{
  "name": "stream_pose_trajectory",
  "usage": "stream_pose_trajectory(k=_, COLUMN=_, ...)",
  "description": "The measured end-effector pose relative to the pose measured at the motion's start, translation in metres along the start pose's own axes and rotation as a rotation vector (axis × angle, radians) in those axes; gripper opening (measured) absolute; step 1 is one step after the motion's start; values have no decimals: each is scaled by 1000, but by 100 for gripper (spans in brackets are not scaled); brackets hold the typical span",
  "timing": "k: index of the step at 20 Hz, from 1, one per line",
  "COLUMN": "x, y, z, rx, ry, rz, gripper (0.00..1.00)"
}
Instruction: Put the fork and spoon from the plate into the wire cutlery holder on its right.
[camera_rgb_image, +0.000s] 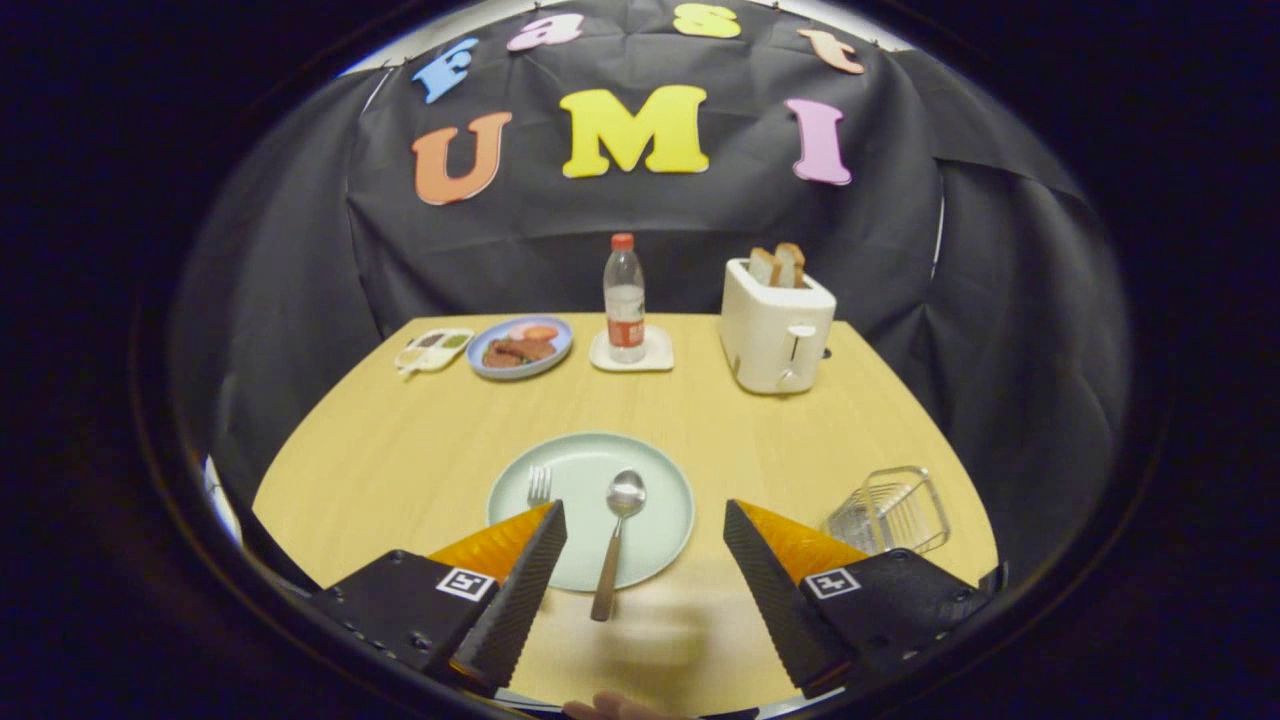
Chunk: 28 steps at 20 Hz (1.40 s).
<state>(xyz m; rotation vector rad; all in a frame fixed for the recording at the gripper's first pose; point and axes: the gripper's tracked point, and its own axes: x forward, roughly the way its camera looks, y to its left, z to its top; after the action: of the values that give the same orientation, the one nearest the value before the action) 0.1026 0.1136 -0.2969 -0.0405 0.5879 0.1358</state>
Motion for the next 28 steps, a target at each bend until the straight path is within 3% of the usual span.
stream_pose_trajectory(k=4, x=47, y=17, z=-31, rx=35, ry=86, rz=-19, gripper=96)
stream_pose_trajectory(k=9, x=86, y=22, z=-49, rx=80, ry=179, rz=-64, gripper=66)
stream_pose_trajectory(k=10, x=89, y=21, z=-56, rx=86, ry=202, rz=-66, gripper=50)
stream_pose_trajectory(k=12, x=93, y=25, z=-62, rx=100, ry=240, rz=-60, gripper=42)
stream_pose_trajectory(k=14, x=94, y=20, z=-68, rx=116, ry=269, rz=-94, gripper=18)
stream_pose_trajectory(k=15, x=98, y=24, z=-71, rx=134, ry=280, rz=-80, gripper=11)
stream_pose_trajectory(k=17, x=94, y=29, z=-68, rx=142, ry=294, rz=-62, gripper=15)
stream_pose_trajectory(k=21, x=82, y=26, z=-69, rx=95, ry=327, rz=-56, gripper=1)
stream_pose_trajectory(k=28, x=39, y=12, z=-38, rx=50, ry=300, rz=4, gripper=1)
